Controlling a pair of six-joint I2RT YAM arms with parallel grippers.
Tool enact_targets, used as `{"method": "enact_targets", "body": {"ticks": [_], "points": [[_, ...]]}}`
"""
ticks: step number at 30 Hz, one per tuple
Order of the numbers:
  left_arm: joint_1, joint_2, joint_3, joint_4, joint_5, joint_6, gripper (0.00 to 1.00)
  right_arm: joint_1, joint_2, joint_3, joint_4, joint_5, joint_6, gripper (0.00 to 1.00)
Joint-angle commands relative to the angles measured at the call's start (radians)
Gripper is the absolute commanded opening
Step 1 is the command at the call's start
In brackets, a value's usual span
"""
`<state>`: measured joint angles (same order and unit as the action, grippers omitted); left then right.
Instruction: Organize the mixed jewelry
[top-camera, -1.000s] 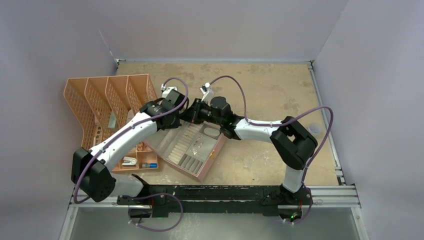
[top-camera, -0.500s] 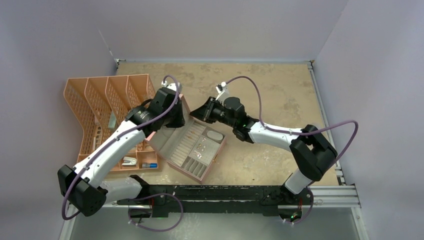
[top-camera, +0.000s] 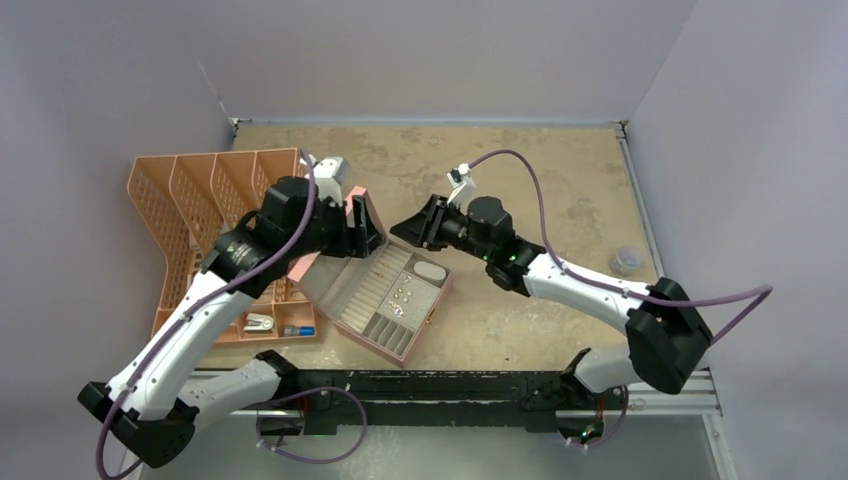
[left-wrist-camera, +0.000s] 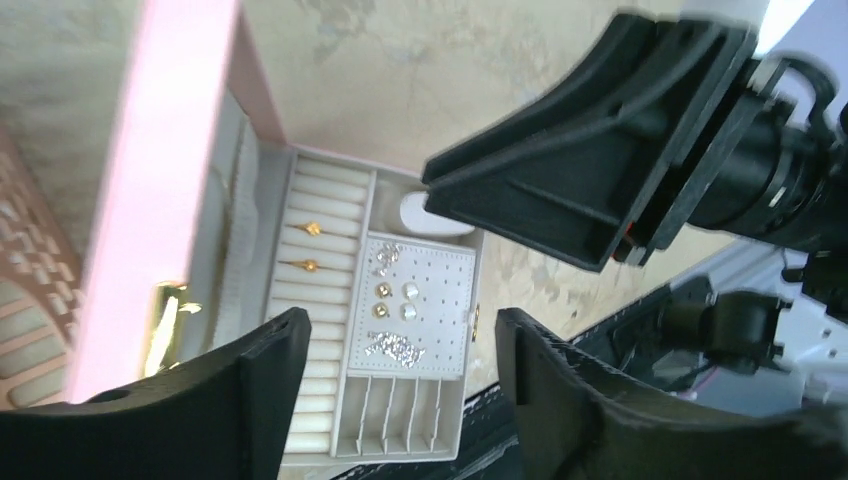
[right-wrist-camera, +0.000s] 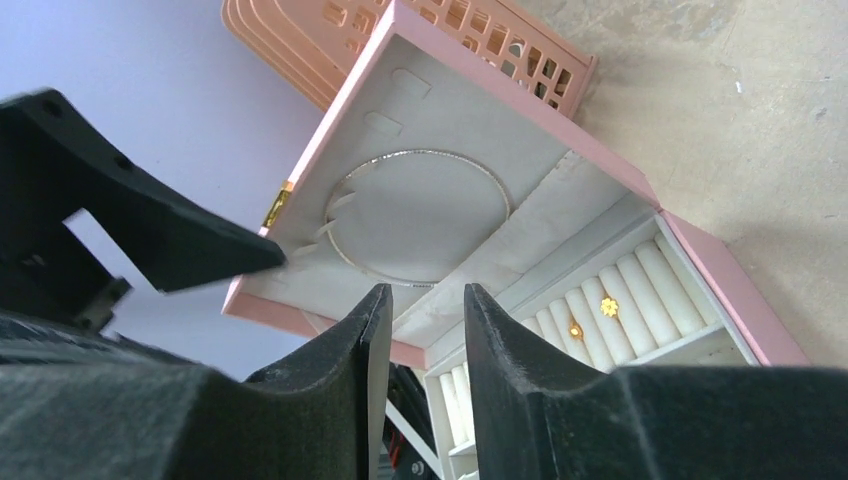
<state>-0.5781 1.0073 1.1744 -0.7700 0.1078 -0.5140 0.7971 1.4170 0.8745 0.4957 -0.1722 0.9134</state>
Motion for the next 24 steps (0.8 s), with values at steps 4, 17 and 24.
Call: {"method": "enact_targets", "body": {"ticks": [4, 17, 24], "points": [[0.003, -0.058, 0.155, -0.113, -0.284, 0.032, 0.75, -0.004, -0.092, -0.011, -0.107, 0.042, -0.052, 0.43], [0.003, 0.075, 0.100, -0.113, -0.417, 0.048, 0.79, -0.004, -0.089, -0.019, -0.113, 0.081, -0.002, 0.45], [0.004, 0.136, 0.092, -0.087, -0.358, 0.051, 0.75, -0.004, -0.092, -0.034, -0.113, 0.081, 0.008, 0.45]]}}
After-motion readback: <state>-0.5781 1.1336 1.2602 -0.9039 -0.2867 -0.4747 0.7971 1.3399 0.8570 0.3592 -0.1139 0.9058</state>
